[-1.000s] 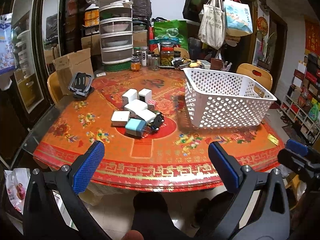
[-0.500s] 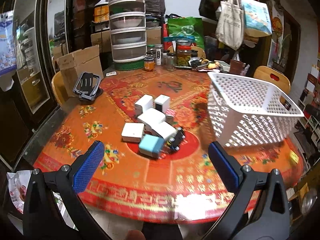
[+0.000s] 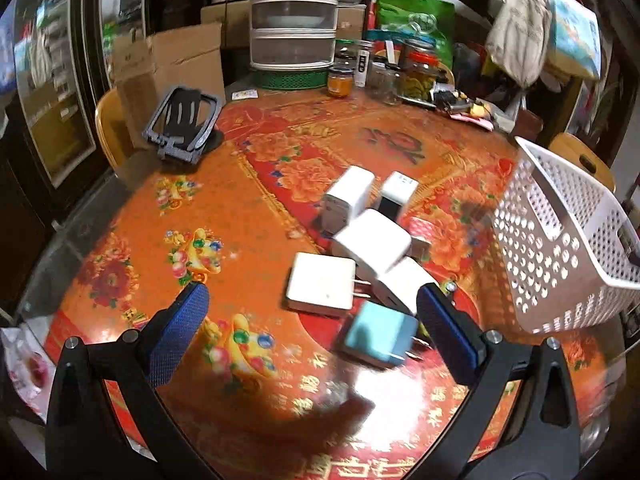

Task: Organize rigid objects
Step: 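Grasp the white basket rim with the right tool while the left tool moves toward the chargers, then grasp the flat white square charger with the left tool, then carry the white square charger into the basket and open the left tool, then move the left tool back to the remaining chargers, then grasp the teal-and-grey charger with the left tool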

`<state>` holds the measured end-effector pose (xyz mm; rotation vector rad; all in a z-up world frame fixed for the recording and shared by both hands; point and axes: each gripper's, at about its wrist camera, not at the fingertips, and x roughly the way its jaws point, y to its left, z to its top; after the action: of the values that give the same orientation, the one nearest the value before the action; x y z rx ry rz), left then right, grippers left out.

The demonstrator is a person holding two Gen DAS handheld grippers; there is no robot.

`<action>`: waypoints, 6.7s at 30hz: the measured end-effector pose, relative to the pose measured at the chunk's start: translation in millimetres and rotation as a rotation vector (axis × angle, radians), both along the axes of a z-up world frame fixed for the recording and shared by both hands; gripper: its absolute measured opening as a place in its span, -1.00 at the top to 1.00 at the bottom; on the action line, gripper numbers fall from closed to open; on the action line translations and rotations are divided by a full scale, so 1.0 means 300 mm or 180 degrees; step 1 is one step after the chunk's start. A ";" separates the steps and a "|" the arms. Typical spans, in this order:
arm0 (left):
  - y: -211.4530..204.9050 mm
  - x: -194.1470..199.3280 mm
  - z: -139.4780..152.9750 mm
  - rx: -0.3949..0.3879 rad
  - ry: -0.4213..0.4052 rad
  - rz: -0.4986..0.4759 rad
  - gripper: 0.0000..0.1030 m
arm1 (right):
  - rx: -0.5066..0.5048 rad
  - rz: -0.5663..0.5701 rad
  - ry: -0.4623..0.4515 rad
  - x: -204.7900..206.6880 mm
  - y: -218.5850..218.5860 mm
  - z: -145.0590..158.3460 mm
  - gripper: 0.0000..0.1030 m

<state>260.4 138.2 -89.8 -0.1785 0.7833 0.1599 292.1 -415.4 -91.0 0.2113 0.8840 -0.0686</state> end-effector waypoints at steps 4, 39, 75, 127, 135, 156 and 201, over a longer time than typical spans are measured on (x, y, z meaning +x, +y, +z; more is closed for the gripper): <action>0.073 0.028 -0.051 -0.0029 0.0054 -0.0001 -0.98 | 0.0058 0.0054 0.0067 -0.004 0.002 -0.031 -0.43; 0.051 0.223 -0.251 -0.0244 0.0478 -0.0538 0.08 | 0.0134 0.0159 0.0233 0.033 0.062 -0.046 0.68; -0.174 0.201 0.168 0.0900 -0.0119 -0.0443 0.10 | -0.0001 0.0179 0.0262 0.032 0.063 -0.048 0.68; -1.156 0.485 0.033 0.2133 0.0576 -0.1886 -0.37 | -0.0033 0.0172 0.0273 0.028 0.069 -0.035 0.76; -0.946 0.310 0.218 0.1304 -0.0137 -0.1700 -0.63 | -0.0031 0.0157 0.0272 0.032 0.066 -0.035 0.77; -0.275 0.095 -0.151 0.0345 0.0286 -0.0817 -0.99 | 0.0329 0.0001 0.0206 0.023 0.025 -0.049 0.76; -0.247 0.039 -0.061 0.0447 -0.0066 -0.0668 -0.17 | 0.0419 -0.0075 -0.0184 -0.014 0.018 -0.042 0.74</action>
<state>272.0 64.0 -108.0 0.0353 0.7623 0.0141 287.7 -409.9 -103.6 0.3451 0.8292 -0.0260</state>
